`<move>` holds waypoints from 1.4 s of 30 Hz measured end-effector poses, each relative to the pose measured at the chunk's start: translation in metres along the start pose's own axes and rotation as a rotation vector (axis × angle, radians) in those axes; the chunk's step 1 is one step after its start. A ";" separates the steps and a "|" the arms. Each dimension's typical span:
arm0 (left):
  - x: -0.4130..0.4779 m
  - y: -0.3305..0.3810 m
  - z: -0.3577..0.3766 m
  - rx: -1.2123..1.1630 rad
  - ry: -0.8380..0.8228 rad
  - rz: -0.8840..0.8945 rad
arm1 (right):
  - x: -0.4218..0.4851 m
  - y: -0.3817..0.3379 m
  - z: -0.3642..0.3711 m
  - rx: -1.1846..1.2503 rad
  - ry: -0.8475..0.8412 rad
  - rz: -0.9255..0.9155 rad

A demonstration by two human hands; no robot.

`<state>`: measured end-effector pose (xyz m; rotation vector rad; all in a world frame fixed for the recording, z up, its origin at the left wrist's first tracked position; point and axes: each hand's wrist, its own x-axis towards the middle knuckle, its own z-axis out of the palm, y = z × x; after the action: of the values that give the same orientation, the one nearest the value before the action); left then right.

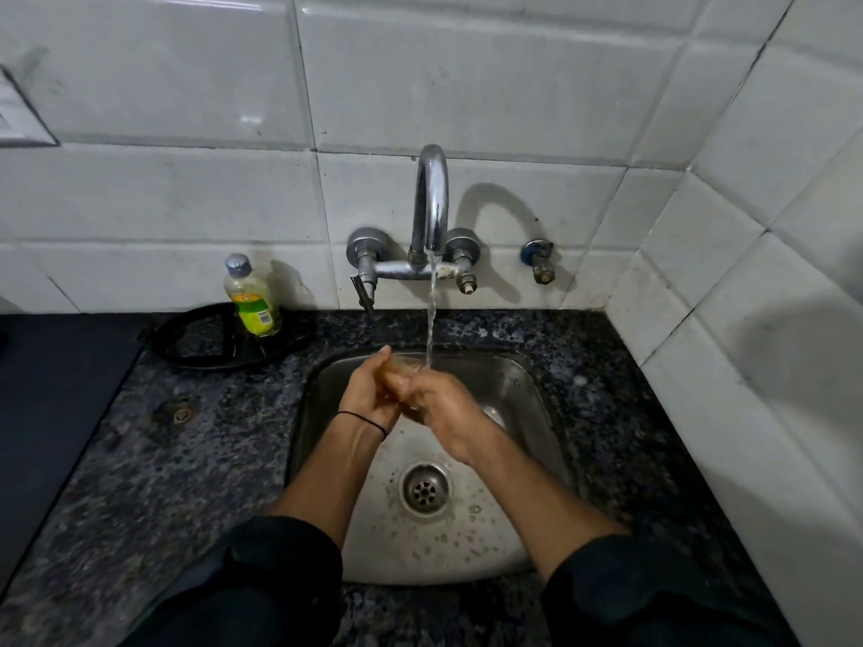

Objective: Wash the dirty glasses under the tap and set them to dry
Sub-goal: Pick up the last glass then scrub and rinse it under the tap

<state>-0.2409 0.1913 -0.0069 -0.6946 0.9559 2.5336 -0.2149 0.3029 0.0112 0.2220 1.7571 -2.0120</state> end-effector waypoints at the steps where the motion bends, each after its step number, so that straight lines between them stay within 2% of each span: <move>1: 0.001 0.002 0.001 0.010 -0.015 0.069 | 0.000 0.000 0.001 0.181 0.085 0.038; 4: -0.006 -0.006 0.012 0.095 -0.004 0.285 | 0.015 0.009 0.005 0.554 0.379 0.213; 6: -0.017 -0.016 0.021 0.356 0.041 0.412 | 0.024 0.014 0.008 0.673 0.494 0.343; 9: -0.021 -0.021 0.023 0.737 -0.082 0.466 | 0.025 0.013 0.005 0.755 0.447 0.422; 13: -0.015 -0.008 0.026 0.670 -0.171 0.365 | 0.018 0.004 0.000 0.663 0.408 0.303; 16: 0.001 -0.004 0.026 0.372 -0.054 0.290 | 0.009 0.007 0.005 0.552 0.411 0.150; 18: 0.012 -0.001 0.020 0.194 0.043 0.253 | 0.002 0.010 0.009 0.341 0.397 -0.064; 21: 0.015 -0.001 0.012 0.121 0.088 0.083 | -0.002 0.013 0.011 -0.295 0.171 -0.397; 25: 0.001 -0.004 0.016 0.251 0.017 -0.082 | -0.004 -0.006 -0.016 -1.453 -0.084 -0.446; 26: 0.000 -0.006 0.015 0.277 0.007 -0.104 | -0.005 -0.012 -0.023 -1.658 -0.145 -0.493; 28: -0.002 -0.002 0.014 0.330 -0.003 -0.138 | -0.006 -0.023 -0.033 -1.881 -0.215 -0.603; 30: -0.001 0.003 0.012 0.372 -0.017 -0.156 | -0.008 -0.025 -0.042 -2.001 -0.255 -0.605; 32: -0.004 0.006 0.013 0.383 -0.041 -0.157 | -0.010 -0.021 -0.050 -2.004 -0.249 -0.582; 34: -0.002 0.001 0.012 0.374 -0.046 -0.108 | -0.015 -0.020 -0.044 -1.793 -0.180 -0.515; 37: 0.001 -0.010 0.007 0.271 -0.048 -0.024 | -0.016 -0.020 -0.016 -1.009 0.021 -0.201; 38: 0.002 -0.011 0.005 0.230 -0.056 -0.027 | -0.014 -0.020 -0.009 -0.841 0.079 -0.131; 39: 0.005 -0.012 0.001 0.203 -0.072 -0.046 | -0.014 -0.021 -0.004 -0.835 0.105 -0.096; 40: 0.002 -0.011 0.001 0.197 -0.087 -0.079 | -0.014 -0.021 -0.002 -0.942 0.105 -0.091; 42: 0.000 -0.006 0.000 0.242 -0.091 -0.157 | -0.016 -0.019 -0.004 -1.349 0.054 -0.222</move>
<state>-0.2382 0.1961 -0.0102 -0.5546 1.1059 2.2455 -0.2096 0.3122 0.0344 -0.3680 2.7901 -0.5508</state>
